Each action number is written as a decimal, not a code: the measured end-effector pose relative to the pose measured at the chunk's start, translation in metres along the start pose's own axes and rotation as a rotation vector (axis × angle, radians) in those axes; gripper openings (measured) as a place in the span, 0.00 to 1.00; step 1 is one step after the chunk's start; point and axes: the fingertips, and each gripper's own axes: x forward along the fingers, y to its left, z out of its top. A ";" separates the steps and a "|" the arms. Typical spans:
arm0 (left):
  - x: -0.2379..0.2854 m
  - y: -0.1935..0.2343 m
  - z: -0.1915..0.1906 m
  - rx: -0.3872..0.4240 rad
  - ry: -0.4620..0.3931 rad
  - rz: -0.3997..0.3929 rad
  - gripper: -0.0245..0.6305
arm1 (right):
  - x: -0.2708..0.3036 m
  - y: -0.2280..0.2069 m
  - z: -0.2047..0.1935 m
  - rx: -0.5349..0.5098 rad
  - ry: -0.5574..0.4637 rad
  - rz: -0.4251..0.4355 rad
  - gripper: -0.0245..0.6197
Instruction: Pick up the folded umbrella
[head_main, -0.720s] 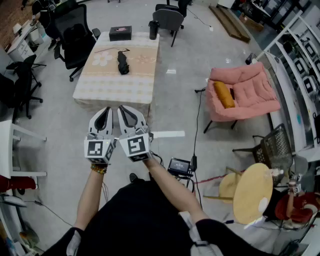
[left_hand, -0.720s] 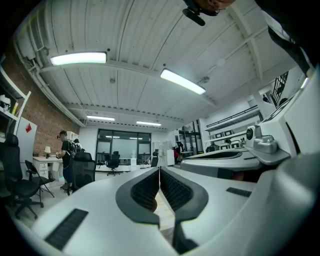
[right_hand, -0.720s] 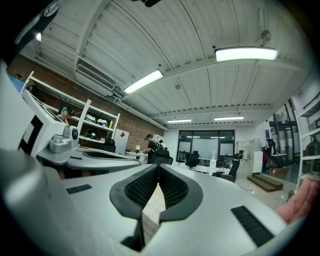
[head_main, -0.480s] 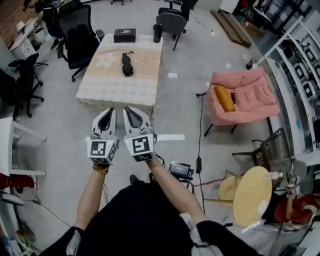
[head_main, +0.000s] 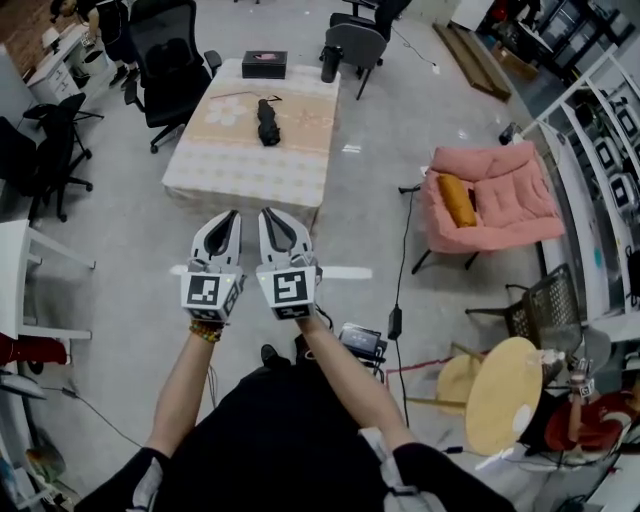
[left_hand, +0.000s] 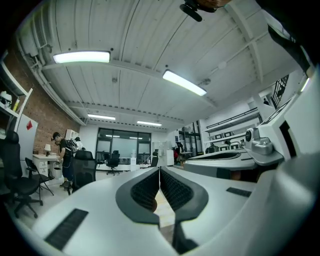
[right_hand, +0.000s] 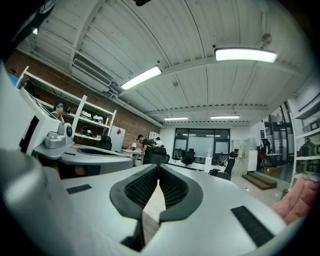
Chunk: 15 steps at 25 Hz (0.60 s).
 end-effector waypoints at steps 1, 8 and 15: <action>0.002 0.000 -0.001 0.000 0.003 0.003 0.06 | 0.001 -0.003 -0.001 0.002 -0.001 -0.003 0.07; 0.037 -0.010 0.002 0.022 0.008 0.027 0.06 | 0.019 -0.035 -0.001 0.048 -0.018 0.012 0.07; 0.082 -0.016 -0.006 0.037 0.046 0.066 0.06 | 0.040 -0.074 -0.014 0.084 -0.032 0.049 0.07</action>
